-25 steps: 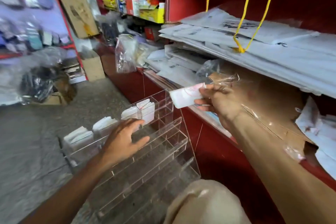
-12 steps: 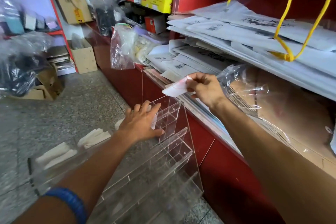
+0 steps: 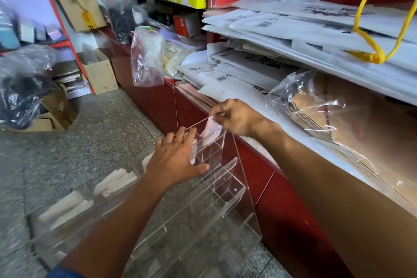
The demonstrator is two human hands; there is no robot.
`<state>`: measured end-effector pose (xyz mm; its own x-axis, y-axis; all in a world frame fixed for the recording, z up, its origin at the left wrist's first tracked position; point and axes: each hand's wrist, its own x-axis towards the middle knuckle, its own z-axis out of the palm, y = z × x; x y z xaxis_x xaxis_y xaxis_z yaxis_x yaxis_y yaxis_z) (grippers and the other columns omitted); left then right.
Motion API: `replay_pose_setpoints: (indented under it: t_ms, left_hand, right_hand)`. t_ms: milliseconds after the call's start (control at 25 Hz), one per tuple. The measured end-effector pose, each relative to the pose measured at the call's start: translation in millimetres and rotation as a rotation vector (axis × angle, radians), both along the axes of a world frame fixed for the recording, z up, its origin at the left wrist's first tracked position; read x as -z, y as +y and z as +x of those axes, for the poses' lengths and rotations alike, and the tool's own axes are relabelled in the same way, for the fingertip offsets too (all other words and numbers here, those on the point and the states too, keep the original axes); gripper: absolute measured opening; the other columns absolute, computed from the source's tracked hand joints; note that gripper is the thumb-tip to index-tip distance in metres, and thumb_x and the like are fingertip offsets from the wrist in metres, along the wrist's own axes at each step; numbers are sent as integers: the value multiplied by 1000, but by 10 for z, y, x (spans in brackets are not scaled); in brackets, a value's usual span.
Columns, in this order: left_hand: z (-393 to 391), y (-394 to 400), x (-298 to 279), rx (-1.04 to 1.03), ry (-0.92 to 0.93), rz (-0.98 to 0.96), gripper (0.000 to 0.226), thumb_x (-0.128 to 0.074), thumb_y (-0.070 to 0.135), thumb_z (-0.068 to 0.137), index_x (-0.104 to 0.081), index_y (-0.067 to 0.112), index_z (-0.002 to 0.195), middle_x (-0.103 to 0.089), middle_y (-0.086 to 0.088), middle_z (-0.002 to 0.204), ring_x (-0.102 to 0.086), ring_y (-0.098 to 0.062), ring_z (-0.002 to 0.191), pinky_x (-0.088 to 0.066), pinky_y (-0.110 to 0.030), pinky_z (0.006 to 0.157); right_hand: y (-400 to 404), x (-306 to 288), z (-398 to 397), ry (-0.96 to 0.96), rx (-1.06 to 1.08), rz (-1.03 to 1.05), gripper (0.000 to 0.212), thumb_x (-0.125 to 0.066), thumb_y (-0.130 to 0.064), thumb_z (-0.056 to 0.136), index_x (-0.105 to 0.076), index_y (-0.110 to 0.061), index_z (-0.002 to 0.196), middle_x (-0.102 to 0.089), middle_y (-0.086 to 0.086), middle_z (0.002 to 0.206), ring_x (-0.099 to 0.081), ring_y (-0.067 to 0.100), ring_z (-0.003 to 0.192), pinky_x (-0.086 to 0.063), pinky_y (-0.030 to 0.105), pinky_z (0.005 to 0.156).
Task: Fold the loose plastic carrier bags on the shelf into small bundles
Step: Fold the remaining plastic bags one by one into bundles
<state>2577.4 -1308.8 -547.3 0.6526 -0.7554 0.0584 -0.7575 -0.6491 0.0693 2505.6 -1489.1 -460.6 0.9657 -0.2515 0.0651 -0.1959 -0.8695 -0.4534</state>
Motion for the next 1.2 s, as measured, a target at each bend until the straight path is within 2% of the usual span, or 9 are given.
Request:
replay_pose_setpoints:
  t_ms: [120,240,320,400,560,760,920,1040,1200]
  left_hand:
    - [-1,-3,5,1,-22,-17,105,-47,81,74,-4,27,153,-11,-5,163,-21,-29,146,-20,-53,113]
    - [-8,-2,8,4,-28,-7,104,-46,81,75,-4,27,153,-11,-4,163,-21,-28,146,-21,-52,114]
    - [-22,1,-5,9,-35,-10,104,-46,81,74,-5,27,153,-12,-4,163,-21,-28,145,-22,-51,113]
    - [-25,4,-15,14,-32,-19,104,-47,81,74,-7,27,153,-13,-4,163,-22,-28,145,-23,-51,112]
    - [-36,9,-46,10,-17,2,105,-42,85,75,-5,28,154,-10,-5,163,-22,-30,145,-23,-52,111]
    - [-72,29,-93,35,-17,44,104,-42,83,78,-4,25,155,-7,-7,163,-23,-33,143,-25,-52,112]
    - [-172,65,-144,46,-44,51,94,-42,74,85,-8,23,156,-9,-10,163,-15,-31,147,-13,-52,118]
    - [-594,-48,-186,269,-112,-131,84,-35,70,86,-25,21,154,-25,-8,160,-26,-30,144,-19,-52,118]
    - [-1429,-392,-249,625,-55,-121,85,-27,74,83,-20,28,155,-22,0,161,-25,-24,146,-18,-43,121]
  right_hand:
    - [11,124,74,95,-36,-23,21,-55,-20,98,-71,-19,111,-68,0,116,-61,19,108,-46,26,91]
    - [52,289,161,181,-52,-179,26,-50,-24,99,-67,-25,118,-63,-3,126,-54,19,120,-42,29,99]
    - [70,355,167,273,-73,-259,33,-42,-27,102,-59,-26,131,-54,-4,140,-45,19,131,-35,30,106]
    - [54,389,108,328,-83,-236,40,-37,-33,104,-46,-26,143,-42,-2,151,-36,20,140,-29,32,112]
    - [26,399,-221,252,-76,-189,60,-40,-48,100,-23,-29,154,-21,-1,162,-27,21,145,-23,37,118]
    - [61,334,-1159,159,-40,-195,70,-43,-58,96,-14,-33,155,-8,-9,163,-15,11,148,-15,30,120]
    - [151,253,-2196,137,20,-194,77,-45,-67,89,-14,-39,154,-8,-15,162,-8,0,146,-10,26,121]
    - [173,158,-3053,126,170,-224,83,-38,-79,82,-15,-41,153,-13,-15,162,-15,5,147,-14,30,122]
    - [128,24,-4094,108,428,-280,85,-32,-84,80,-26,-36,150,-25,-10,159,-29,15,144,-28,41,117]
